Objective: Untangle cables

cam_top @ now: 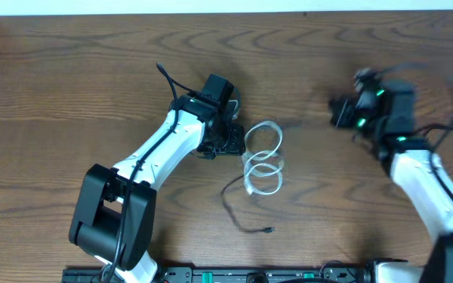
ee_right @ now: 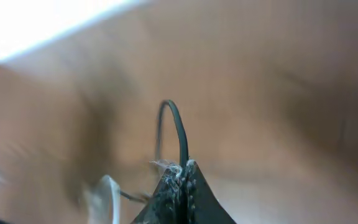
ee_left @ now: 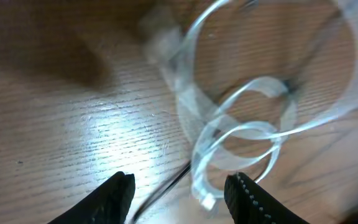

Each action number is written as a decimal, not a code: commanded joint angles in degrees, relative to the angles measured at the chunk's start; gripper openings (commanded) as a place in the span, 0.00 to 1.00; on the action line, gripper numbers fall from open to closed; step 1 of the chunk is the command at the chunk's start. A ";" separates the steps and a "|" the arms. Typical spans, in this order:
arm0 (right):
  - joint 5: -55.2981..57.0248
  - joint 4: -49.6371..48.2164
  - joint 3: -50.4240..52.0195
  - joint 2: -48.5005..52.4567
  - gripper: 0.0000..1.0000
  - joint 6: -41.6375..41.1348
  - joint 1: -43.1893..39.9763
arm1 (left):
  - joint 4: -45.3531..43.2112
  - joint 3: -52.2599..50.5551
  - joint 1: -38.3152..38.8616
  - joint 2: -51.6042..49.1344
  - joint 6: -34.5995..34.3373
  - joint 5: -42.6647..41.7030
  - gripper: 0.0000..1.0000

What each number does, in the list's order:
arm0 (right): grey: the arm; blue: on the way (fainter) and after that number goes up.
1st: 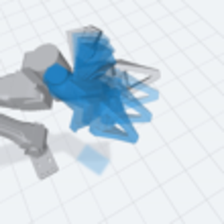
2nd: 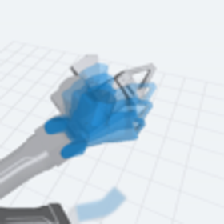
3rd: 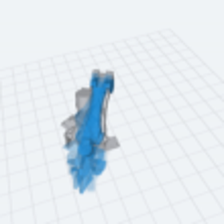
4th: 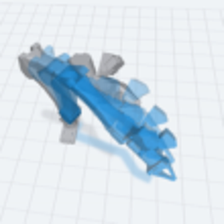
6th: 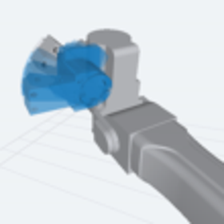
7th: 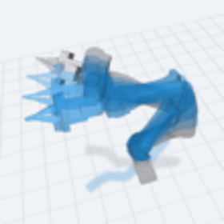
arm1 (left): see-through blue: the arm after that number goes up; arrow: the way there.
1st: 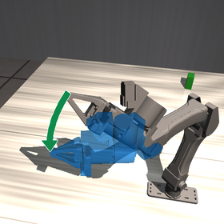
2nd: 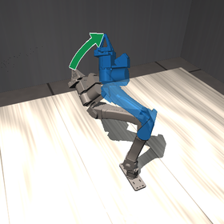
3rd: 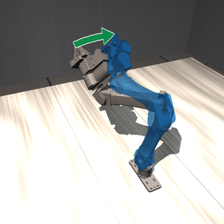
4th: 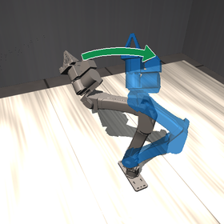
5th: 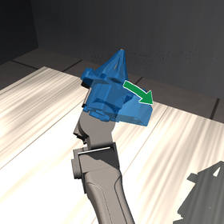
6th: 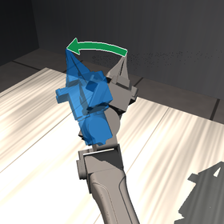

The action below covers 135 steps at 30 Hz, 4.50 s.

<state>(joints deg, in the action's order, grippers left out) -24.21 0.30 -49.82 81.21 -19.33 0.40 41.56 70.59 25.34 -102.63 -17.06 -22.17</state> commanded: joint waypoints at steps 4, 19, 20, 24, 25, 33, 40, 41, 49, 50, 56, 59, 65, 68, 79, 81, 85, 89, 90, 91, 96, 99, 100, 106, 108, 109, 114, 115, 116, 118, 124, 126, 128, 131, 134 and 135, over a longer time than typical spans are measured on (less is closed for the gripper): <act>-11.89 -5.40 -7.43 -8.96 0.01 -4.42 -0.15 | -0.72 0.90 1.33 0.42 0.55 0.31 0.52; -20.61 -19.91 -7.45 -9.75 0.01 -7.76 0.76 | -4.44 0.90 2.73 0.42 0.55 0.31 0.61; -21.16 -22.80 -7.45 -9.75 0.01 -9.33 0.76 | -4.92 0.90 2.71 0.42 0.52 0.28 0.61; -21.44 -35.47 -7.45 -9.75 0.01 -17.57 0.76 | -8.46 0.90 2.73 0.42 0.52 0.15 0.64; -21.46 -38.18 -7.45 -9.75 0.01 -19.37 0.76 | -9.81 0.90 2.73 0.42 0.52 -0.20 0.65; -21.51 -47.78 -7.45 -9.75 0.01 -23.04 0.74 | -18.71 0.90 2.71 0.42 0.50 -8.76 0.72; -21.20 -47.52 -7.45 -9.75 0.01 -23.08 0.79 | -22.51 0.90 2.73 0.42 -0.22 -14.93 0.73; -21.20 -47.76 -7.45 -9.75 0.01 -23.08 0.81 | -22.95 0.90 2.73 0.42 -0.83 -14.95 0.73; -20.72 -47.84 -7.45 -9.75 0.01 -23.06 0.76 | -28.63 0.90 3.04 0.42 1.01 -24.22 0.75; -20.72 -47.74 -7.45 -9.75 0.01 -23.06 0.76 | -29.62 0.90 3.15 0.42 1.01 -24.92 0.76; -20.76 -44.06 -7.45 -9.75 0.01 -23.06 0.79 | -36.96 0.90 3.19 0.46 0.44 -29.05 0.79; -21.33 -43.80 -7.45 -9.75 0.01 -23.08 0.83 | -40.30 0.90 3.19 0.46 0.04 -28.72 0.79; -22.84 -43.82 -7.45 -9.75 0.01 -23.10 0.81 | -46.14 0.90 2.86 0.46 -4.07 -26.58 0.62; -23.39 -43.78 -7.45 -9.75 0.01 -23.08 0.74 | -47.04 0.90 2.05 0.46 -4.04 -26.05 0.35; -22.47 -31.28 -7.45 -9.75 0.01 -22.73 -1.99 | -44.48 0.90 -6.80 0.68 -6.40 -25.18 0.08; -20.65 -25.31 -7.45 -9.70 0.01 -21.68 -2.91 | -42.32 0.90 -8.04 0.70 -6.38 -25.09 0.08; -15.63 -17.88 -7.45 -9.57 0.01 -21.33 -3.63 | -33.68 0.90 -9.05 0.70 -5.09 -21.29 0.14; -16.46 -33.70 -7.45 -9.57 0.01 -24.72 -2.25 | -26.80 0.90 -8.68 0.70 -2.64 -16.41 0.15; -16.26 -41.83 -7.45 -9.57 0.01 -26.73 -1.51 | -25.99 0.90 -8.59 0.70 -2.67 -15.82 0.15; -15.13 -48.94 -7.50 -9.57 0.01 -27.61 -0.79 | -25.53 0.90 -8.55 0.70 -2.62 -15.69 0.15; -2.80 -76.24 -9.03 -9.70 0.01 -27.30 2.58 | -24.85 0.90 -8.55 0.70 -2.69 -15.72 0.15; 1.55 -79.03 -10.03 -10.69 0.01 -27.32 2.29 | -23.61 0.90 -8.55 0.70 -2.69 -15.69 0.15; 2.40 -77.90 -10.08 -11.13 0.01 -27.32 2.10 | -23.15 0.90 -8.55 0.70 -2.69 -15.72 0.15; 9.66 -46.97 -10.08 -12.26 0.01 -25.09 -0.61 | -22.08 0.90 -8.55 0.70 -2.67 -15.72 0.15; 17.42 -33.70 -10.08 -12.15 0.01 -22.29 -1.66 | -22.08 0.90 -8.55 0.70 -2.67 -15.72 0.15; 22.29 -27.91 -10.08 -11.96 0.01 -20.96 -2.19 | -22.03 0.90 -8.55 0.70 -2.67 -15.69 0.15; 42.34 -7.02 -10.08 -10.73 0.01 -15.08 -8.35 | -20.92 0.90 -8.55 0.70 -2.64 -15.69 0.15; 43.85 -3.89 -10.08 -10.73 0.01 -15.08 -10.08 | -20.81 0.90 -8.55 0.70 -2.62 -15.69 0.15; 44.72 -1.29 -10.08 -10.69 0.01 -15.08 -11.96 | -20.79 0.90 -8.55 0.70 -2.62 -15.69 0.15; 45.09 3.06 -10.08 -10.36 0.01 -15.06 -16.41 | -20.81 0.90 -8.55 0.70 -2.62 -15.69 0.15; 41.70 7.02 -10.08 -8.81 0.01 -11.93 -28.65 | -20.79 0.90 -8.55 0.70 -2.62 -15.69 0.15; 40.87 6.80 -10.08 -8.39 0.01 -11.21 -31.89 | -20.79 0.90 -8.55 0.70 -2.62 -15.69 0.15; 40.54 6.86 -10.08 -8.09 0.01 -10.91 -34.49 | -20.79 0.90 -8.55 0.70 -2.62 -15.69 0.15; 40.65 7.80 -10.08 -7.41 0.01 -9.01 -37.88 | -20.57 0.90 -8.55 0.70 -2.62 -15.69 0.15; 40.59 9.03 -10.08 -6.01 0.01 -7.13 -40.65 | -20.13 0.90 -8.55 0.70 -2.45 -15.69 0.15; 40.57 9.31 -10.08 -5.33 0.01 -6.16 -41.31 | -19.91 0.90 -8.55 0.70 -2.43 -15.67 0.15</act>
<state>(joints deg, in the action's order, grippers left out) 16.34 9.10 -59.31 74.32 -29.15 -39.24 21.08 70.74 16.71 -102.63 -20.71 -38.57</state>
